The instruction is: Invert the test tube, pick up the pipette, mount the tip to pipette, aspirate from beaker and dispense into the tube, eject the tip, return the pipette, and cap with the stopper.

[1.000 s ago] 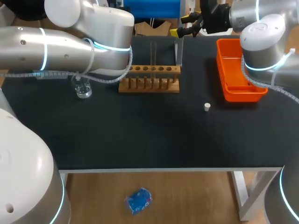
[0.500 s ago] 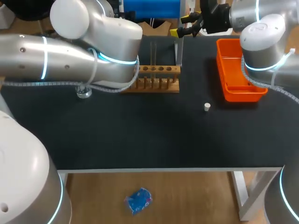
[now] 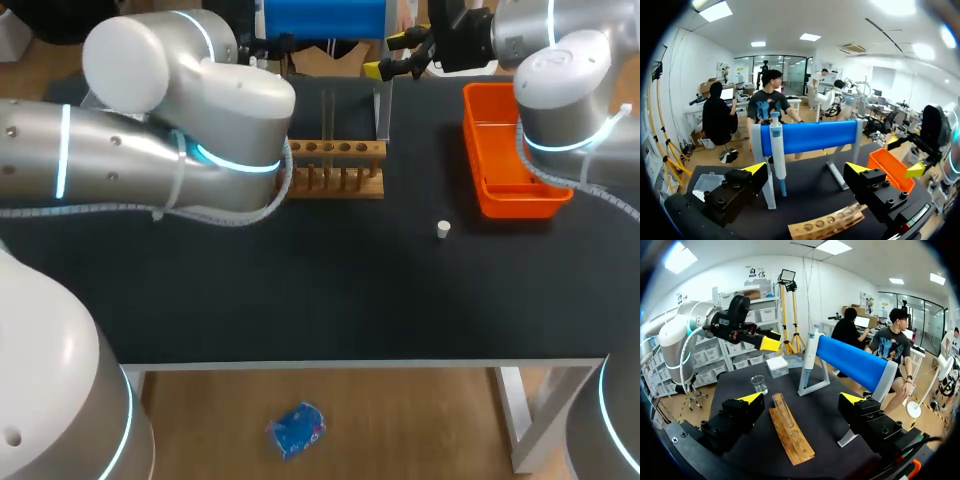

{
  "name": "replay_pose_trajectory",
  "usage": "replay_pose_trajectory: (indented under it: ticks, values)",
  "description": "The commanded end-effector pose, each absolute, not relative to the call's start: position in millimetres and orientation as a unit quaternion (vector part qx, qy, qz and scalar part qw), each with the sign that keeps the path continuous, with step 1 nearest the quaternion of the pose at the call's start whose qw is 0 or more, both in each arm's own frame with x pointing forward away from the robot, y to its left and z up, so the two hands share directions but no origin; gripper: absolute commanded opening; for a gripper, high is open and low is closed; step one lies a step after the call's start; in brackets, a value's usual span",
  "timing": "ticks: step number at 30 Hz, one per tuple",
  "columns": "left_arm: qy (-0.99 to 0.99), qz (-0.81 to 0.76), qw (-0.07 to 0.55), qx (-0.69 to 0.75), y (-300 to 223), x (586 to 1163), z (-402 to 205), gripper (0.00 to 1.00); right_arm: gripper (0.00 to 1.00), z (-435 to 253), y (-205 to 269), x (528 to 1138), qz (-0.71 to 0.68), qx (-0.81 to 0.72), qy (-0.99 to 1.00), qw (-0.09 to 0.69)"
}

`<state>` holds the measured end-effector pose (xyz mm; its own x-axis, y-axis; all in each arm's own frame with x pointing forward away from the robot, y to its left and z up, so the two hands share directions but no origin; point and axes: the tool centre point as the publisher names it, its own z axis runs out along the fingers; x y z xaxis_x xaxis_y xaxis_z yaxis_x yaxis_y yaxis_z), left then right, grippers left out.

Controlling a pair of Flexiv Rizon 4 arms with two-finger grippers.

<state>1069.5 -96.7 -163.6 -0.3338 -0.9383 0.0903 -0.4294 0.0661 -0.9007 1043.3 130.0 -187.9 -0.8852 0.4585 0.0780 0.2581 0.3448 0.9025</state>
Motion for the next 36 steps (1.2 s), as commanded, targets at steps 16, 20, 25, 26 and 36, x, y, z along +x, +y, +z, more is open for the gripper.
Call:
replay_pose_trajectory:
  ticks: [16,20,25,26,36]
  values:
    - [0.82,-0.507,0.118,-0.236,-103,1003,-146,1.0,1.0,-187,129,1044,0.527,0.22,0.815,0.093]
    - [0.85,-0.495,0.064,-0.169,-104,996,-146,1.0,1.0,-187,129,1044,0.527,0.22,0.815,0.093]
    - [0.882,-0.457,0.022,-0.111,-105,991,-153,1.0,1.0,-187,129,1044,0.527,0.22,0.815,0.093]
    - [0.888,-0.448,0.012,-0.102,-105,991,-155,1.0,1.0,-187,126,1041,0.53,0.218,0.815,0.091]
    - [0.914,-0.4,-0.053,-0.045,-114,995,-165,1.0,1.0,-188,91,1007,0.548,0.167,0.812,0.113]
